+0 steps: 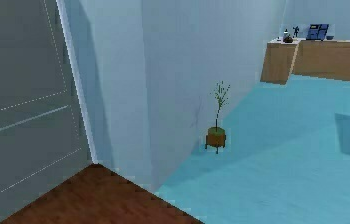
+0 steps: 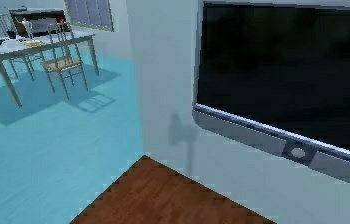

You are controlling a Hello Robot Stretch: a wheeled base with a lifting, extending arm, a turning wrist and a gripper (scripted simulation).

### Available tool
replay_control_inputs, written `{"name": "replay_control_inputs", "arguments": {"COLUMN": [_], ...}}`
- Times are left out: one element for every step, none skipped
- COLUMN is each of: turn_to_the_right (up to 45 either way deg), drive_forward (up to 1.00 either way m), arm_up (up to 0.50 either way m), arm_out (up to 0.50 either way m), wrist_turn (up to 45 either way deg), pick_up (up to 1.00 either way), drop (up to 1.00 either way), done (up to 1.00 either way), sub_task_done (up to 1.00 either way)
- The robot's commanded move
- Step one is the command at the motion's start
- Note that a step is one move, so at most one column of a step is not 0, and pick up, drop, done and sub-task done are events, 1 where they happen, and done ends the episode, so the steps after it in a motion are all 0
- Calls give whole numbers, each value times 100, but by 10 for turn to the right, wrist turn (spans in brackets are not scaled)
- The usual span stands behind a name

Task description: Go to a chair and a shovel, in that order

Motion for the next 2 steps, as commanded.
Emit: {"name": "replay_control_inputs", "arguments": {"turn_to_the_right": [0,-450], "drive_forward": [5,0], "arm_up": [0,0], "arm_out": [0,0], "wrist_turn": [0,0], "pick_up": [0,0], "drop": [0,0], "done": [0,0], "sub_task_done": [0,0]}}
